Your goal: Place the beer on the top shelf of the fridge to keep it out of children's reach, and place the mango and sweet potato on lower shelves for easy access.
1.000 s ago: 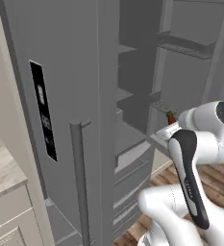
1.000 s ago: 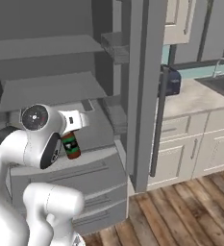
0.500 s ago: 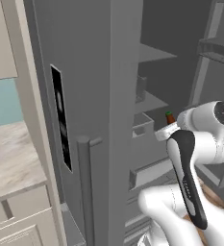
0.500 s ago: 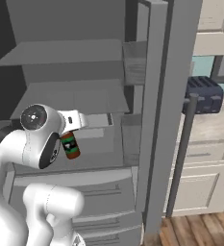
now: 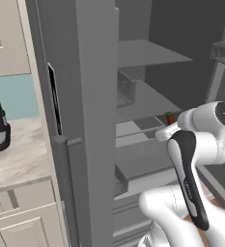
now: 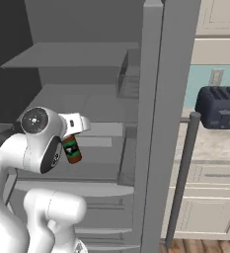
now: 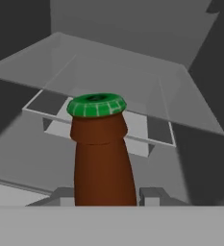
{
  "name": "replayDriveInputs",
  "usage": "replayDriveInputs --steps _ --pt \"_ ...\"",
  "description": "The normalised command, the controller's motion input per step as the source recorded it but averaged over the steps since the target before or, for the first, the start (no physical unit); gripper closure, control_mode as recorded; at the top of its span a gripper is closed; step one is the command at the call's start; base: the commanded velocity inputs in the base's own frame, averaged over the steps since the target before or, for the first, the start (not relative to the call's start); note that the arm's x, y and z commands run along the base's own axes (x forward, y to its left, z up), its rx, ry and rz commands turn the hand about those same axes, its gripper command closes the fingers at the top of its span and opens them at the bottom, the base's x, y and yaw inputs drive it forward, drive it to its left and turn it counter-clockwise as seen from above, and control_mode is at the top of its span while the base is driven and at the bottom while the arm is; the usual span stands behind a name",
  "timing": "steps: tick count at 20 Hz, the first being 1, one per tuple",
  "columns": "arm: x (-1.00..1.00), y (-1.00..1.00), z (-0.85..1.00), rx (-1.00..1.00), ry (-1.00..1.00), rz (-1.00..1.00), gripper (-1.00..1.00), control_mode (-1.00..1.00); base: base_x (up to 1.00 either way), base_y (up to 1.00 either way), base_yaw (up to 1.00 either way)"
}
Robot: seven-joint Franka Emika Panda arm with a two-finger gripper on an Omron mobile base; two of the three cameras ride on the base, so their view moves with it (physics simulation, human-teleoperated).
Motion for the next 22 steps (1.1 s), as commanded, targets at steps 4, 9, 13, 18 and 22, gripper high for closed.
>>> replayDriveInputs --steps 4,9,13,18,22 --pt "0.0 0.0 0.0 0.0 0.0 0.0 1.0 1.0 0.49 -0.03 0.21" --pt "0.0 0.0 0.0 0.0 0.0 0.0 1.0 1.0 0.51 -0.18 0.1" --pt "0.0 0.0 0.0 0.0 0.0 0.0 1.0 1.0 0.58 -0.07 0.06" --pt "0.0 0.0 0.0 0.0 0.0 0.0 1.0 1.0 0.66 0.0 0.04" --pt "0.0 0.0 0.0 0.0 0.0 0.0 1.0 1.0 0.74 0.0 0.04"
